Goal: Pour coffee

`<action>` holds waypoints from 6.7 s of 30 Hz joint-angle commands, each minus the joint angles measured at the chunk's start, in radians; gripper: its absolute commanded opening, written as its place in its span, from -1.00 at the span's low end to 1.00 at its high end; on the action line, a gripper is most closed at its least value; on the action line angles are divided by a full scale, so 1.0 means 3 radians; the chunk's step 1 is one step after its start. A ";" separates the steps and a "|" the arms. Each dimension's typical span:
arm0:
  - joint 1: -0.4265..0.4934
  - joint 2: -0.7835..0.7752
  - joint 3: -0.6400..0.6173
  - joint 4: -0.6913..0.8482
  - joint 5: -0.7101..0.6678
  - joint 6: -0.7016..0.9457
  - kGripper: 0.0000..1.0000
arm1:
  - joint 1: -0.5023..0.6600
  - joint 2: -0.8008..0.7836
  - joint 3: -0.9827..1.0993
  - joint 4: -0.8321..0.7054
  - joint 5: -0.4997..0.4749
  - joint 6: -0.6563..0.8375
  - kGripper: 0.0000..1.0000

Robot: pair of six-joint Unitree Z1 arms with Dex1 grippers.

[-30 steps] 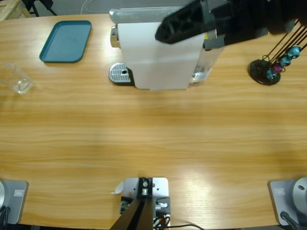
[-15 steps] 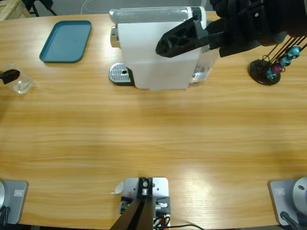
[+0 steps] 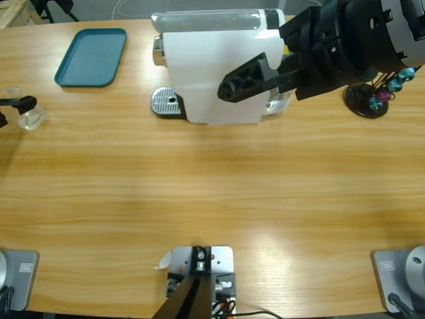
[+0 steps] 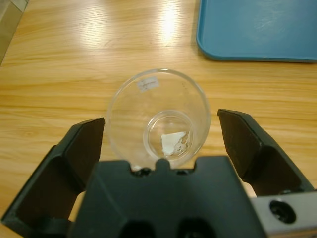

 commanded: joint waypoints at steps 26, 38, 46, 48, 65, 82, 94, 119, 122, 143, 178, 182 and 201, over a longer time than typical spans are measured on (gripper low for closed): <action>-0.0091 0.0088 0.0408 -0.1193 -0.1014 0.0327 -1.00 | 0.0032 -0.0077 -0.0068 0.0164 -0.0021 -0.0140 1.00; 0.0258 -0.0221 -0.0442 0.0495 -0.3239 0.2637 -1.00 | 0.0032 -0.1021 0.0167 0.0516 -0.0093 -0.0301 1.00; 0.0589 0.0841 -0.1309 0.0527 -0.4289 0.3095 -1.00 | 0.0032 -0.1407 0.0158 0.0977 -0.0218 -0.0300 1.00; 0.0563 0.1001 -0.1398 0.0527 -0.4389 0.3098 -1.00 | 0.0032 -0.1443 0.0153 0.1033 -0.0222 -0.0300 1.00; -0.0101 0.1280 -0.1684 0.0637 -0.4186 0.3088 -1.00 | 0.0032 -0.1255 0.0215 0.0895 -0.0351 -0.0300 1.00; -0.0505 0.1380 -0.2172 0.1406 -0.3440 0.3090 -1.00 | 0.0030 -0.1303 0.0277 0.0849 -0.0409 -0.0290 1.00; -0.0620 0.1393 -0.2241 0.1665 -0.3263 0.3099 -1.00 | 0.0011 -0.1308 0.0268 0.0849 -0.0421 -0.0290 1.00; -0.0756 0.1450 -0.2539 0.2093 -0.3342 0.3020 1.00 | 0.0011 -0.1261 0.0340 0.0762 -0.0392 -0.0268 1.00; -0.0662 0.1417 -0.2504 0.2092 -0.3525 0.3021 1.00 | 0.0011 -0.1252 0.0341 0.0757 -0.0381 -0.0259 1.00; -0.0316 -0.0137 -0.1591 0.2112 -0.3262 0.2456 1.00 | -0.0613 -0.0545 -0.0546 0.0688 -0.0330 -0.0511 -0.51; -0.0802 -0.0456 -0.1330 0.2107 -0.2696 0.1073 1.00 | -0.0853 0.1361 -0.2309 0.1570 -0.0442 -0.0561 -1.00; -0.0802 -0.0438 -0.1326 0.2110 -0.2697 0.1053 1.00 | -0.0853 0.1441 -0.2324 0.1565 -0.0442 -0.0566 -1.00; -0.0802 -0.0392 -0.1341 0.2092 -0.2691 0.1058 1.00 | -0.0853 0.1463 -0.2255 0.1616 -0.0467 -0.0556 -1.00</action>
